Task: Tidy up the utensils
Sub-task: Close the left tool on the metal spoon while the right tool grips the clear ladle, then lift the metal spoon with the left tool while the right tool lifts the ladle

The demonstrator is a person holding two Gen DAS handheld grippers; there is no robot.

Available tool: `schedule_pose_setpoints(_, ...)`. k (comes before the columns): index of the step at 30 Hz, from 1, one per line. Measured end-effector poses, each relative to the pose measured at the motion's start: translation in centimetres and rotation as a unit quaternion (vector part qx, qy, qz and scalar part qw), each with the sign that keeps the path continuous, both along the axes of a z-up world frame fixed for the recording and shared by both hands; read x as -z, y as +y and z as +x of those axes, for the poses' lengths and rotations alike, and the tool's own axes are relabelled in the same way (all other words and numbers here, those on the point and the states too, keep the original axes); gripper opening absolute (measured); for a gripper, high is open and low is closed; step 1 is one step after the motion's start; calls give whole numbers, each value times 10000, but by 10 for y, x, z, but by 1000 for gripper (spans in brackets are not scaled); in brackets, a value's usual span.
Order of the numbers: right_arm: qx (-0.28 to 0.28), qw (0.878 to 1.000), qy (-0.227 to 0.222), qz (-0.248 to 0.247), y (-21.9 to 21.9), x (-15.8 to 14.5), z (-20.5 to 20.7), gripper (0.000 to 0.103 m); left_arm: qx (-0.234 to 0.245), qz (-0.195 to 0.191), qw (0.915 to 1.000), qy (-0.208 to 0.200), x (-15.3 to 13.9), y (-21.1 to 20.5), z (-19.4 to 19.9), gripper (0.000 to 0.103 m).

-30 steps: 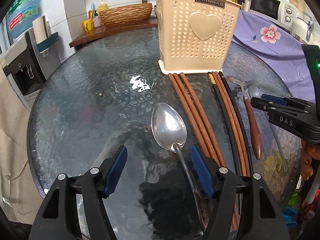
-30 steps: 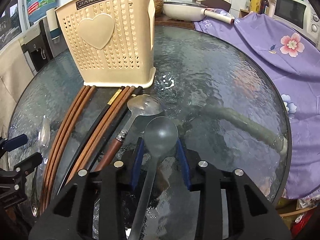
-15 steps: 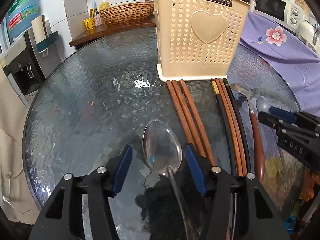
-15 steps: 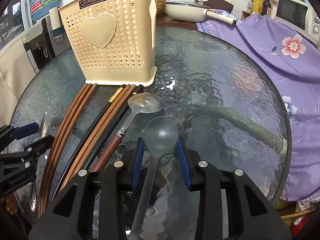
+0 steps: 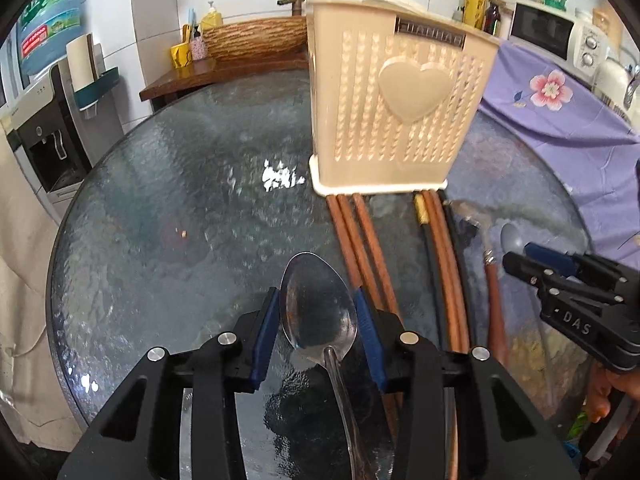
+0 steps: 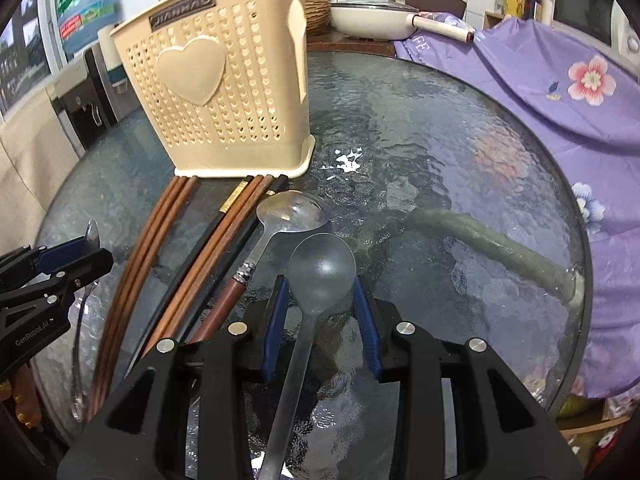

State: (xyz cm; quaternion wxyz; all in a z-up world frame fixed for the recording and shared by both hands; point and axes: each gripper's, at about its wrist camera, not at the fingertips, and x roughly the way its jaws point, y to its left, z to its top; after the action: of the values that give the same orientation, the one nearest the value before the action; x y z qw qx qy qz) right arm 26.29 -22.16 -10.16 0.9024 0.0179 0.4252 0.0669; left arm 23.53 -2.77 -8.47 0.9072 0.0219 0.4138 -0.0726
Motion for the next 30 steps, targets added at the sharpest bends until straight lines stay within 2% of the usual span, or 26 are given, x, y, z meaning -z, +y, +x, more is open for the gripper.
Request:
schedule_pose_setpoints(8,-52,9974,-701,173,-14,-51,-25,34,122,-245,9986,-454,-38,7,-13,38)
schedule_pose_setpoints(11,-118,9945,-1022,177,-15,-75,-38,16,180,-287,9972,-664,-53,8,-21,37)
schedule_pose_setpoints(13,-173,9927,-1182,169,-15,-89,-45,16,213,-291,9962,-796,-62,7,-24,37)
schedule_pose_setpoints(17,-300,9924,-1197,27,-8,-91,-51,7,278,-281,9952,-899,-68,4,-29,37)
schedule_pose_setpoints(22,-214,9930,-1158,80,-14,-87,-52,6,300,-248,9949,-933,-69,2,-29,37)
schedule_pose_setpoints(23,-174,9935,-1120,110,-16,-85,-51,8,298,-274,9948,-931,-68,4,-30,37)
schedule_pose_setpoints(25,-51,9957,-923,111,-21,-77,-42,33,270,-304,9947,-947,-68,6,-31,37)
schedule_pose_setpoints(26,71,9960,-883,94,-24,-72,-39,60,263,-309,9946,-954,-68,7,-32,37)
schedule_pose_setpoints(27,208,9965,-806,49,-27,-64,-34,66,261,-319,9945,-961,-68,7,-33,37)
schedule_pose_setpoints(30,312,9986,-421,-57,-28,-39,-18,57,248,-305,9943,-987,-68,8,-34,37)
